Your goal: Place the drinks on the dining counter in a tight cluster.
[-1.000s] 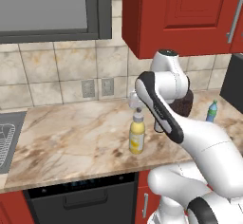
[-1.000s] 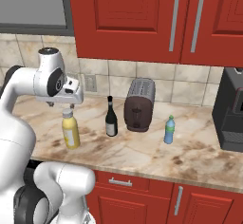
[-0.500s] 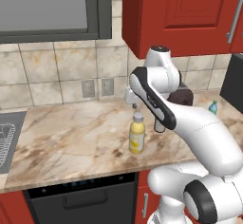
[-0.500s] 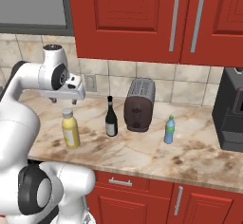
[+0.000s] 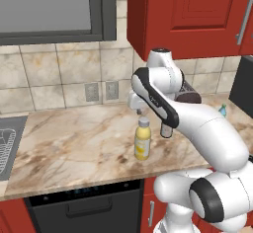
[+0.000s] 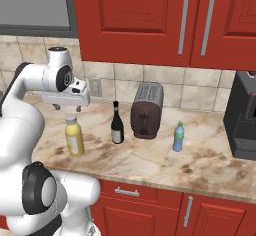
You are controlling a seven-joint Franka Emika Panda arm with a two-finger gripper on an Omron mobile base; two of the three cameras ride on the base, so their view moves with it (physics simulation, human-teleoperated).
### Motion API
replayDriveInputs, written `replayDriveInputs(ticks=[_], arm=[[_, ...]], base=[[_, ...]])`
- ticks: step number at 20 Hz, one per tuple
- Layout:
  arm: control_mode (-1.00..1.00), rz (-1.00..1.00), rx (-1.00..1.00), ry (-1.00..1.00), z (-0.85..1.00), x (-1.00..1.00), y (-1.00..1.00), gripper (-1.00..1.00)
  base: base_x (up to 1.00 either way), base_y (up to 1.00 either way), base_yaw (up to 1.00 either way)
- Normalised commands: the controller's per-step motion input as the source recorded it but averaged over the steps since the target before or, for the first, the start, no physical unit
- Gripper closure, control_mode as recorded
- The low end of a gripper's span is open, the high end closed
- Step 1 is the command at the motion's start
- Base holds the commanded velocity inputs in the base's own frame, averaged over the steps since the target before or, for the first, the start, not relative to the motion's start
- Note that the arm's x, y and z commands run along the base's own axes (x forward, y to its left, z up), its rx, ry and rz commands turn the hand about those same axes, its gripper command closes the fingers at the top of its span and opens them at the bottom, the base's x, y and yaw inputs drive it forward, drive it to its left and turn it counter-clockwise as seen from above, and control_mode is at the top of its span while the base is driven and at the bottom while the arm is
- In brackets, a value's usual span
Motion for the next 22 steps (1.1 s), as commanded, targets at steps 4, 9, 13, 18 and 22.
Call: replayDriveInputs(ticks=[4, 9, 13, 18, 22], arm=[[-1.0, 0.0, 0.0, 0.0, -0.16, 0.0, 0.0, -1.0], [-1.0, 0.0, 0.0, 0.0, -0.22, 0.0, 0.0, -1.0], [-1.0, 0.0, 0.0, 0.0, -0.08, 0.11, 0.01, -1.0], [-1.0, 0.0, 0.0, 0.0, 0.0, 0.18, 0.03, -1.0], [-1.0, 0.0, 0.0, 0.0, 0.0, 0.13, 0.04, -1.0]], base=[[0.0, 0.0, 0.0], [0.0, 0.0, 0.0], [0.0, 0.0, 0.0], [0.0, 0.0, 0.0], [0.0, 0.0, 0.0]])
